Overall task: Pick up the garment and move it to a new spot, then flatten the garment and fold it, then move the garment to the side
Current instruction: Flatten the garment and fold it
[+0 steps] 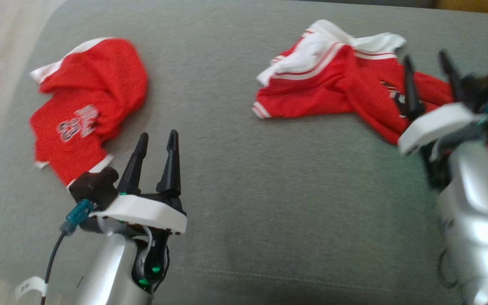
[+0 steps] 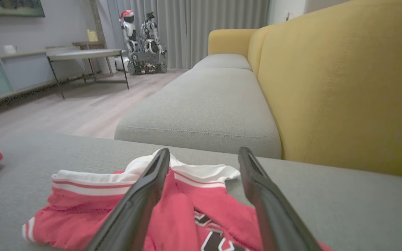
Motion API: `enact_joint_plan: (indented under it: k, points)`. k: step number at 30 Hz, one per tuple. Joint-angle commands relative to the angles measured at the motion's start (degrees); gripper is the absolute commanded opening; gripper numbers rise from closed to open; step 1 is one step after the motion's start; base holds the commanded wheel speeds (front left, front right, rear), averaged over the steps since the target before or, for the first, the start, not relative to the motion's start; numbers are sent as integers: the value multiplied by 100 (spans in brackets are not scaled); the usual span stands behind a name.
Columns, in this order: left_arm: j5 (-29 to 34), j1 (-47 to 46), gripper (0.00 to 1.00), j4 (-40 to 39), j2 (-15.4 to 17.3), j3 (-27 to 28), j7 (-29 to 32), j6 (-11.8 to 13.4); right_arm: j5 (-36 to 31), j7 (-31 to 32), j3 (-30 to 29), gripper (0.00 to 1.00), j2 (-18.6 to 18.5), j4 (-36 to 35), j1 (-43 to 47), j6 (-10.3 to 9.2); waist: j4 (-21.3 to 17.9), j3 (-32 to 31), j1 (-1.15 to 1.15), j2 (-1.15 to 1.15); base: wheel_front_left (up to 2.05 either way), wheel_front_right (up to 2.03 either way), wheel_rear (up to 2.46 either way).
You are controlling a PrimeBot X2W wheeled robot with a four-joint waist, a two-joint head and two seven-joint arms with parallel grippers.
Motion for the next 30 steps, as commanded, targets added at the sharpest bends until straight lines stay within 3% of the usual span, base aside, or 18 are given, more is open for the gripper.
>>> enact_joint_plan:
  k: [1, 9, 14, 24, 30]
  points:
    - [32, -259, 100, -125, 43, 248, -45, 9, 117, -148, 64, 100, 262, -486, 345, 43, -490, -204, 0, 0, 0, 0, 0]
    - [28, -578, 100, 343, 43, 486, -45, 62, 516, -302, -111, 100, 766, -2458, 2117, 43, -1363, -91, 0, 0, 0, 0, 0]
    - [283, -1080, 100, 840, 69, 517, -45, -43, 560, -115, -95, 100, 807, -3119, 2446, 43, -1680, 116, 0, 0, 0, 0, 0]
    - [759, -2485, 100, 2258, 308, 102, 194, -300, 715, 38, -27, 100, 812, -3599, 2550, 43, -2097, 523, 0, 0, 0, 0, 0]
    - [1236, -3255, 100, 3099, 537, -250, 289, -295, 829, -20, 0, 100, 813, -3623, 2521, 43, -2303, 732, 0, 0, 0, 0, 0]
